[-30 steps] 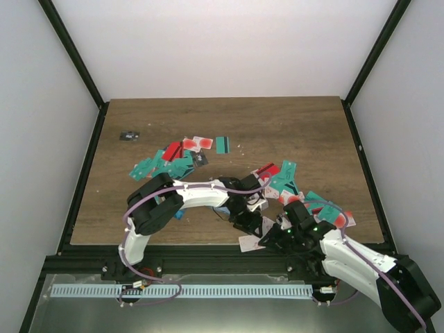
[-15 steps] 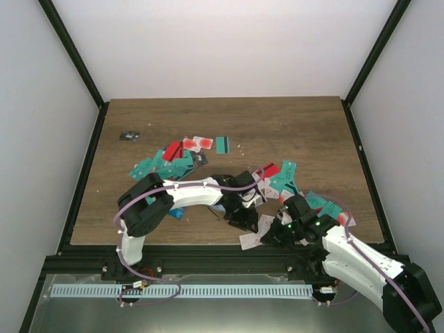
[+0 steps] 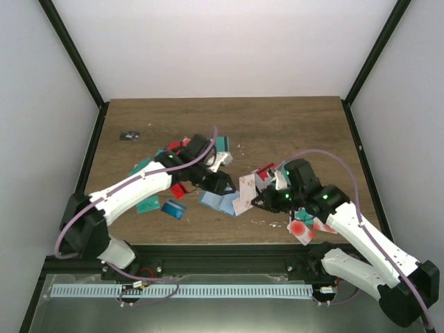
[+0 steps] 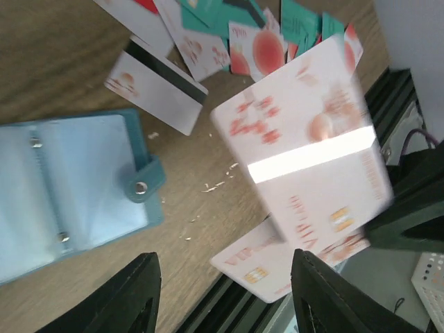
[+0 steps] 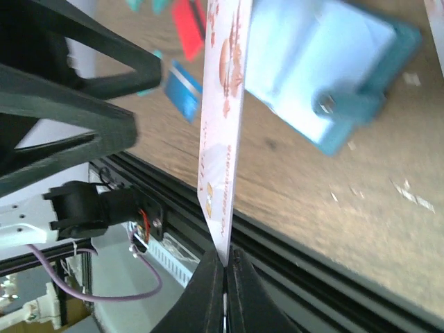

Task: Put the credit cards into the card holder

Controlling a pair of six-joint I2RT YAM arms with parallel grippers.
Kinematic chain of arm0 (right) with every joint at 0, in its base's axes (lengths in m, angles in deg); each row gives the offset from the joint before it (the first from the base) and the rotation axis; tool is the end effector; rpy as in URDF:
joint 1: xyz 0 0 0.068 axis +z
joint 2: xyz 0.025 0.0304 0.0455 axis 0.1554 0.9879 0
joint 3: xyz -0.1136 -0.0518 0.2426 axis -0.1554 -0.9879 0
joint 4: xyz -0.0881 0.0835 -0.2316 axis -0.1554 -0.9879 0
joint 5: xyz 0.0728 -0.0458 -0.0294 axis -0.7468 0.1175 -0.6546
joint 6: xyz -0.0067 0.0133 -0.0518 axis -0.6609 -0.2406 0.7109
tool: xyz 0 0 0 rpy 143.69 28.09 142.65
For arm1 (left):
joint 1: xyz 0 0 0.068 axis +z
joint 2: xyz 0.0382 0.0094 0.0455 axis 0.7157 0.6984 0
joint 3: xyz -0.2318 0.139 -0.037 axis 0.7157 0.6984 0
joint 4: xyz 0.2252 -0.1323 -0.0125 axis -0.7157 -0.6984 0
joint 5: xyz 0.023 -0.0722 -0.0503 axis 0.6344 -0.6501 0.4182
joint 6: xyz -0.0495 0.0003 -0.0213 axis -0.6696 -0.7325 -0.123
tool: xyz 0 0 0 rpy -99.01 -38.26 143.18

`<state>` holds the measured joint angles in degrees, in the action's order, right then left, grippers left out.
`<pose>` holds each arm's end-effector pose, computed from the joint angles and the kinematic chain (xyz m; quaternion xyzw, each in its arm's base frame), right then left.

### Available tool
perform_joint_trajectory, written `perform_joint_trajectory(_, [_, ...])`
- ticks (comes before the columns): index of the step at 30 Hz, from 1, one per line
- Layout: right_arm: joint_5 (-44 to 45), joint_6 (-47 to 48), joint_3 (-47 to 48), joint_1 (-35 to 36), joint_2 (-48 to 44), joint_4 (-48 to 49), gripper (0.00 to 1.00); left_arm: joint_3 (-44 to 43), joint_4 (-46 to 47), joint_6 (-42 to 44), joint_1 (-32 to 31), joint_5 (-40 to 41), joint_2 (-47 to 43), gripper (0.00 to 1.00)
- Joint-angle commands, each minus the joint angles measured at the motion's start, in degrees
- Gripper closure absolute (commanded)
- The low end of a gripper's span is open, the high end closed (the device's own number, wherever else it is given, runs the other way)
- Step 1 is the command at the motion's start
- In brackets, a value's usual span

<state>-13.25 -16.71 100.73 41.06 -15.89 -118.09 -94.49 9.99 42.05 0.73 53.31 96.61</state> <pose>0.1346 0.1074 0.2525 -0.0085 0.9074 0.4101 0.0917 0.2150 -0.2393 0.2670 0.2578 0.8957 -0.3493 0.0960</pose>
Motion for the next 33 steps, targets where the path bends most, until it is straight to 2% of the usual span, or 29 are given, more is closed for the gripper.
perform_joint_trajectory(1, [2.3, 12.8, 9.3, 0.1, 1.7, -0.5, 0.99, 2.1, -1.1, 8.0, 4.5, -3.3, -7.1, 0.45])
perform_joint_trajectory(9, [-3.4, 24.0, 16.0, 0.1, 2.9, 2.8, 0.99, 3.2, 2.3, 11.9, 8.2, -10.2, -18.3, 0.42])
perform_joint_trajectory(18, [-11.1, 31.9, 17.8, 0.1, 2.1, 2.3, 0.99, 3.5, 1.9, 13.9, 8.7, -19.1, -22.2, 0.43])
perform_joint_trajectory(23, [-12.9, 32.2, 17.7, 0.1, 2.9, 3.2, 0.99, 4.1, -0.6, 15.5, 8.7, -16.2, -22.6, 0.42])
perform_joint_trajectory(28, [-17.2, 34.7, 17.7, 0.1, 3.6, 2.3, 0.99, 4.8, 2.6, 15.0, 8.7, -13.9, -23.5, 0.4])
perform_joint_trajectory(33, [-20.3, 35.9, 17.6, 0.1, 3.6, 3.7, 0.99, 5.3, 4.2, 15.1, 8.5, -19.0, -21.7, 0.42])
